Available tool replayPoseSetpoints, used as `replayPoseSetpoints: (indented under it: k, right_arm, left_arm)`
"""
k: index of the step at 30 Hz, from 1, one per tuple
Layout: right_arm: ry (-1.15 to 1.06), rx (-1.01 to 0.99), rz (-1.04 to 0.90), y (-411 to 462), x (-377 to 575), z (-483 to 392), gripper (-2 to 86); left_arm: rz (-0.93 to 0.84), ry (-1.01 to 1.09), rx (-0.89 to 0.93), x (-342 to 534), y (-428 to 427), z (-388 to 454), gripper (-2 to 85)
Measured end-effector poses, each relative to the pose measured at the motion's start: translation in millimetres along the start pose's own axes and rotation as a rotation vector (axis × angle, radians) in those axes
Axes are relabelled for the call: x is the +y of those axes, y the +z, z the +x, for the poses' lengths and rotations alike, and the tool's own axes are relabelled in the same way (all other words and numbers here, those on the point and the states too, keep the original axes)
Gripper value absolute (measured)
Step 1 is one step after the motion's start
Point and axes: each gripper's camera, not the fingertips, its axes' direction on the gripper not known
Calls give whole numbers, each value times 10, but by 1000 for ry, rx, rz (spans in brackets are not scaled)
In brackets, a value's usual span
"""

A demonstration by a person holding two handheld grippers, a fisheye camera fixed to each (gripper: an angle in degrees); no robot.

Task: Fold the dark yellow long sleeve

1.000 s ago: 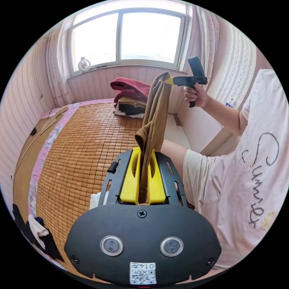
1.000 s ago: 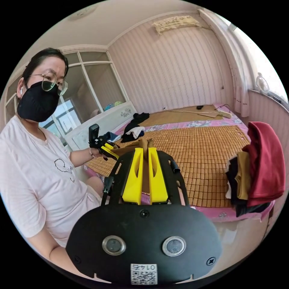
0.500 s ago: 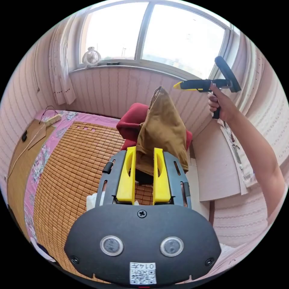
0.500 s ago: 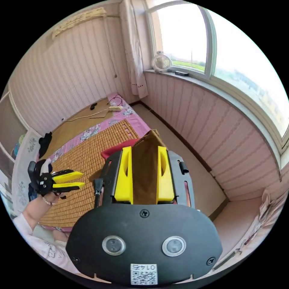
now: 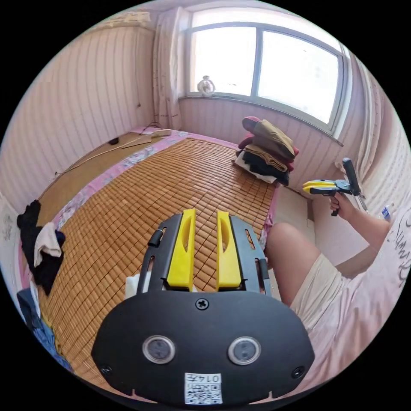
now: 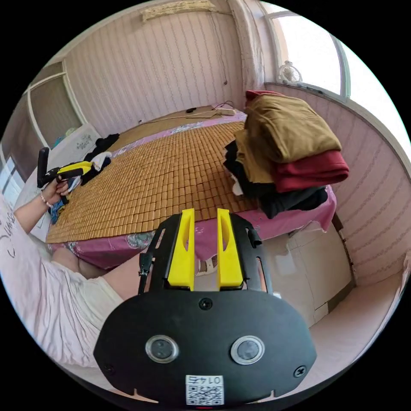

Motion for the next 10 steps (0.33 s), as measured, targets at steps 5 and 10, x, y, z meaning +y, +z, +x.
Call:
replayPoseSetpoints:
  k: [5, 10]
  right_arm:
    - [-359, -202, -114, 488, -753, -1295, 96]
    - [-740, -416, -133, 828, -1564, -2748, 87]
  left_arm:
    - [117, -312, -279, 1080, -1162, -665, 67]
    - [154, -583, -523, 2106, -2012, -1238, 77]
